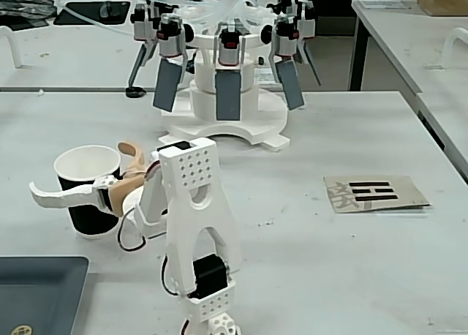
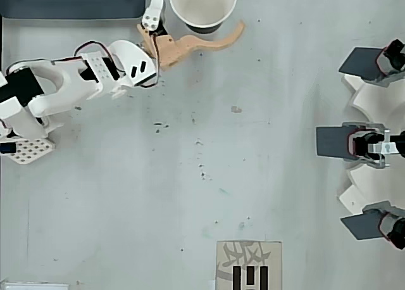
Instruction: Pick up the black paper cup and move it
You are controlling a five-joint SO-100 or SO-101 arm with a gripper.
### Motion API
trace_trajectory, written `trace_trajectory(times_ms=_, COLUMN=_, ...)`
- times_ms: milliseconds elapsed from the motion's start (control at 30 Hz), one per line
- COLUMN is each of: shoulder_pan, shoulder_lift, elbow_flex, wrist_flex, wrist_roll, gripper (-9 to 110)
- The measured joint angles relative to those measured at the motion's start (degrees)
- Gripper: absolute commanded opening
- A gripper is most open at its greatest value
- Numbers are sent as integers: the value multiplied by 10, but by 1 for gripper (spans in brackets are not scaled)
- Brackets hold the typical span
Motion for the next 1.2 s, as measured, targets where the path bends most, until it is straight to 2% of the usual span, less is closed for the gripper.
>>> trace_trajectory(times_ms=733, shoulder_pan=-11, shoulder_lift=-36, elbow_flex=-20, wrist_flex=0, wrist_roll=0, gripper=47)
trace_trajectory(times_ms=1200, shoulder_pan=-19, shoulder_lift=-45, elbow_flex=-20, wrist_flex=0, wrist_roll=1, gripper=33)
